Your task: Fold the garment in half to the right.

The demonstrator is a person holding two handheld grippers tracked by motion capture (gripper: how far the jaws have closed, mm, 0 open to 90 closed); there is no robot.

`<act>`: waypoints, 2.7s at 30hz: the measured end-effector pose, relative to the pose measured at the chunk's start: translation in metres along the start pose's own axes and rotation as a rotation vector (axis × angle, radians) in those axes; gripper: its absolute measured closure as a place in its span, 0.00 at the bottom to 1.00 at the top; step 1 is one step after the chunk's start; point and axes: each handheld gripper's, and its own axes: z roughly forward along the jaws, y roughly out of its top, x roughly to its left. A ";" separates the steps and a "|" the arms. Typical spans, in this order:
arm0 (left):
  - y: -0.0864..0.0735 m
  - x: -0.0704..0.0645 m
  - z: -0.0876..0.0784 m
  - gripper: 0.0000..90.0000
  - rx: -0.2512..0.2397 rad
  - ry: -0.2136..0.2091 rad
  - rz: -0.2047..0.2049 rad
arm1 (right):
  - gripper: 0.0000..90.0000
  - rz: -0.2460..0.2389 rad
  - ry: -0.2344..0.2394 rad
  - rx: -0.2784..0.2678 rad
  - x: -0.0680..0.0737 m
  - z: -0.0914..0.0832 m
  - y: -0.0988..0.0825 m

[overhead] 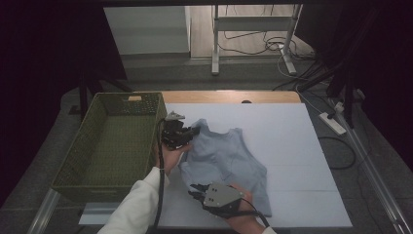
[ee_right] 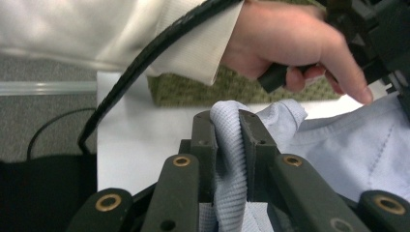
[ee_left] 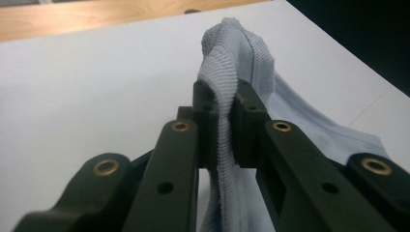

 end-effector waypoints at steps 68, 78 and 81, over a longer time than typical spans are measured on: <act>0.018 -0.019 0.053 0.90 0.082 0.044 0.020 | 0.87 0.273 -0.233 0.046 -0.022 -0.089 -0.063; 0.020 -0.020 0.061 0.90 0.091 0.037 0.016 | 0.88 0.288 -0.243 0.066 -0.023 -0.095 -0.069; 0.020 -0.022 0.064 0.90 0.095 0.033 0.019 | 0.88 0.292 -0.244 0.072 -0.023 -0.098 -0.072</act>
